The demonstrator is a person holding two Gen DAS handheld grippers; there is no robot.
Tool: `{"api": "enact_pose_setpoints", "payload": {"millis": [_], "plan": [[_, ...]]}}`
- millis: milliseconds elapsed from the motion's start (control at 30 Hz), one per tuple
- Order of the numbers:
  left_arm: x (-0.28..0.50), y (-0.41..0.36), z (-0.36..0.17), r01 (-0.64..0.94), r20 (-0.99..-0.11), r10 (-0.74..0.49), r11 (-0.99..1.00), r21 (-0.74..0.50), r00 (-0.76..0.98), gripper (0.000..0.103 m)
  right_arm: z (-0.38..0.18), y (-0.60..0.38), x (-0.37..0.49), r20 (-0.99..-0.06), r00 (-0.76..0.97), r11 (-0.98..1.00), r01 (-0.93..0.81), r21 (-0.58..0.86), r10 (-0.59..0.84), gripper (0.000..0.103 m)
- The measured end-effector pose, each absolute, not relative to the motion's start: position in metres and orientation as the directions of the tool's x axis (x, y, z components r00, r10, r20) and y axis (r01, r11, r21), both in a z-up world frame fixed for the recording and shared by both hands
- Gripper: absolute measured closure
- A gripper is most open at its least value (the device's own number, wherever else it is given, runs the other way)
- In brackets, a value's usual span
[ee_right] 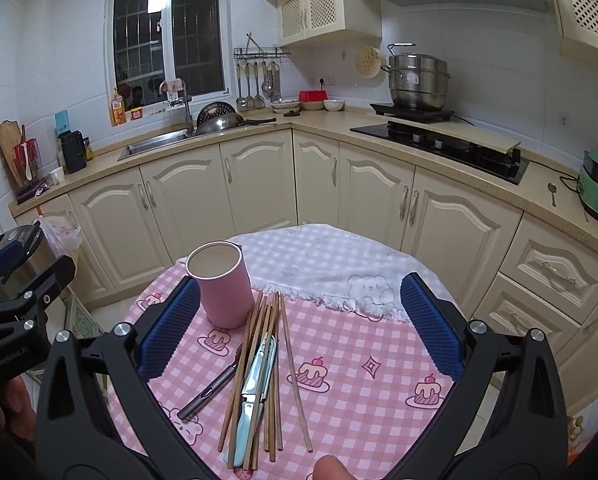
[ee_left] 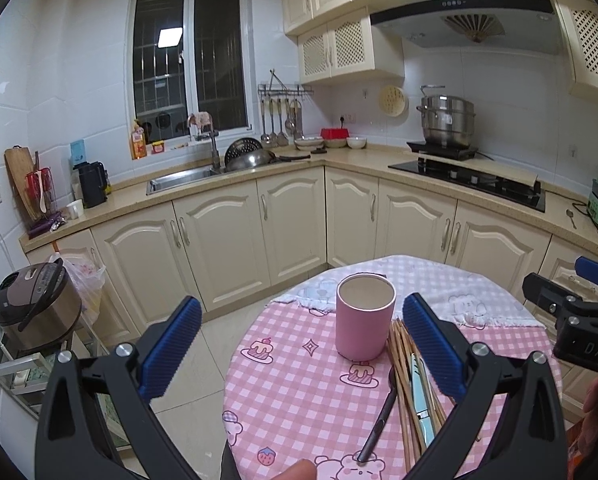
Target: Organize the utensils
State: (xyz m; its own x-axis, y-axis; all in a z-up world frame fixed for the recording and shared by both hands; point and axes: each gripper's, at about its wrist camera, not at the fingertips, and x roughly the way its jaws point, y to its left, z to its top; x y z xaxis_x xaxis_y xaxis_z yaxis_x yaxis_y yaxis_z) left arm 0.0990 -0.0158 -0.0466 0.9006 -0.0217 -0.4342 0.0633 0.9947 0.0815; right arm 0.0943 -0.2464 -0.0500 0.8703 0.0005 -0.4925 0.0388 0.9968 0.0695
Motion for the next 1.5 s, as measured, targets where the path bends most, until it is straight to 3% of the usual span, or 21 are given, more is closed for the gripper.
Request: {"api": "enact_pose_setpoints", "payload": {"millis": [400,900,1167,1500], "plan": [[0.151,-0.032,-0.083,0.127,-0.562,-0.039,0.985,0.117,0.826,0.004,-0.075,-0.271,0.134,-0.599,0.801,0.995,0.067,0.074,-0.010,0.005],[0.211,-0.060,-0.183,0.315,-0.785,-0.063,0.933,0.173,0.616,0.004,-0.169,-0.285,0.188,-0.827,0.560,0.998,0.004,0.059,0.047,0.005],[0.217,-0.075,-0.227,0.453,-0.866,-0.092,0.876,0.164,0.491,0.004,-0.201,-0.281,0.206,-0.880,0.470,0.997,-0.049,0.051,0.068,0.005],[0.227,-0.088,-0.245,0.535,-0.904,-0.113,0.833,0.140,0.412,0.005,-0.224,-0.266,0.222,-0.916,0.395,0.990,-0.143,0.016,0.071,0.007]]}}
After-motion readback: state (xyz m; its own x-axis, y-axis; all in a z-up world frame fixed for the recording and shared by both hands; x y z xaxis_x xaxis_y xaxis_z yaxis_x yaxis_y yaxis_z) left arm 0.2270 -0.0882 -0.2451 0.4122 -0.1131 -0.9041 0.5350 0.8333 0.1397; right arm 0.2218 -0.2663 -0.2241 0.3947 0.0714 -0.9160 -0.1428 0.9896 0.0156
